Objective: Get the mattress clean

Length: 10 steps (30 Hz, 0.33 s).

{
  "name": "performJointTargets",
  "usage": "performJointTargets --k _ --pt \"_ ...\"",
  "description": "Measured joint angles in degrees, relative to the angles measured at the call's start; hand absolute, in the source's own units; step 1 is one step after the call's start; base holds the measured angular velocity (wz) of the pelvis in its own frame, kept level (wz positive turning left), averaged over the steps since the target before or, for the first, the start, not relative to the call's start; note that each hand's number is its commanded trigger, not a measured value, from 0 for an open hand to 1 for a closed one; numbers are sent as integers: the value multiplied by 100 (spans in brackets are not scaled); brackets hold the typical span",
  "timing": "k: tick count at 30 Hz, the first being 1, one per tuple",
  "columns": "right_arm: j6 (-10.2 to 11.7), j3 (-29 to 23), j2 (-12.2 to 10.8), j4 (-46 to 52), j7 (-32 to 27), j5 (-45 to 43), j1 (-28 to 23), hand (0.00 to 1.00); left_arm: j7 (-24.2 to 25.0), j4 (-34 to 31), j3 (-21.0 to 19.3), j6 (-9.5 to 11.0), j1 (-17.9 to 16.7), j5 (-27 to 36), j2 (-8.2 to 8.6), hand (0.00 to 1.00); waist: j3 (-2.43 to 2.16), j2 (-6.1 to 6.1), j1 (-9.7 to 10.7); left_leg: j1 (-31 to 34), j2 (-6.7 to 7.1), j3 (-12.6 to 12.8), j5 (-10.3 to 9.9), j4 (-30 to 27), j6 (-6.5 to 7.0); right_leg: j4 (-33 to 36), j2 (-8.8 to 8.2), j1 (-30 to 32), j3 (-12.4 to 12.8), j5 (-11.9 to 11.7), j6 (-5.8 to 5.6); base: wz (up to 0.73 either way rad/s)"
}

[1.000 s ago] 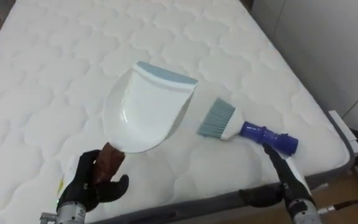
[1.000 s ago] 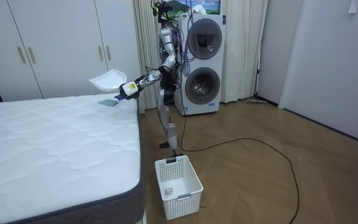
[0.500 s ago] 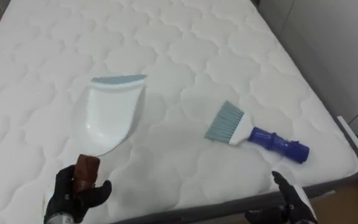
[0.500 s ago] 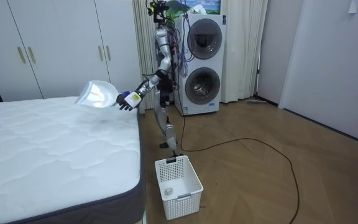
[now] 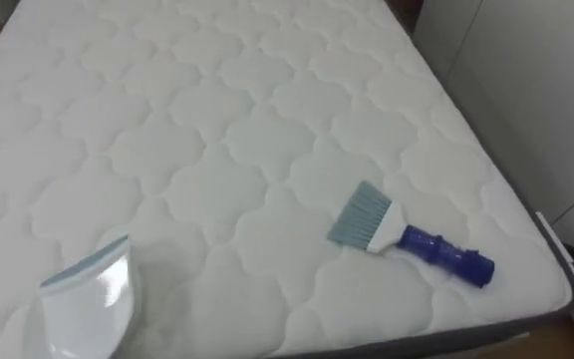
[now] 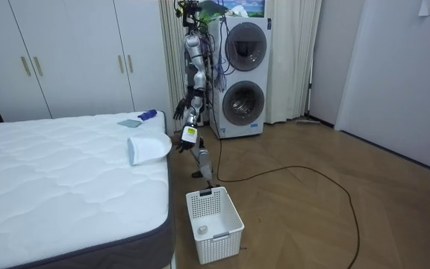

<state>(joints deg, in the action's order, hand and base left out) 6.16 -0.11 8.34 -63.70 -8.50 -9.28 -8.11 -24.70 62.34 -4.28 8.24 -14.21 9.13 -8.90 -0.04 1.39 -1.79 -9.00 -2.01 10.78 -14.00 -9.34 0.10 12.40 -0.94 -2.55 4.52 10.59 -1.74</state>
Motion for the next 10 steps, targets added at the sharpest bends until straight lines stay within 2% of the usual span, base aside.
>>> performJointTargets --k 3,6,7,9,10 --pt "-139 -143 1 -89 -11 100 -103 0 169 75 -122 -253 -89 -141 0 0 21 -87 0 -91 -31 -1 -17 79 -26 -93 29 -115 -8 -28 3 0" --pt "-219 -186 0 -178 -10 35 -120 0 279 185 -291 -337 -106 -374 21 0 26 -126 -14 -128 -47 0 -25 177 -38 -86 57 -119 -12 -32 10 -3" --pt "-252 -245 1 -249 -9 -23 -110 0 342 249 -374 -422 -81 -536 36 0 31 -135 -11 -128 -48 2 -25 169 -39 -84 59 -119 -13 -34 14 0" --pt "-270 -354 7 -371 -8 -34 -129 0 441 281 -465 -518 -95 -773 47 0 15 -163 -10 -133 -48 7 -25 167 -39 -84 64 -120 -7 -34 14 0" --pt "-354 -357 19 -387 -7 -37 -165 0 498 289 -514 -592 -107 -923 49 0 15 -178 -9 -140 -49 12 -25 167 -39 -79 67 -121 -6 -34 14 0"
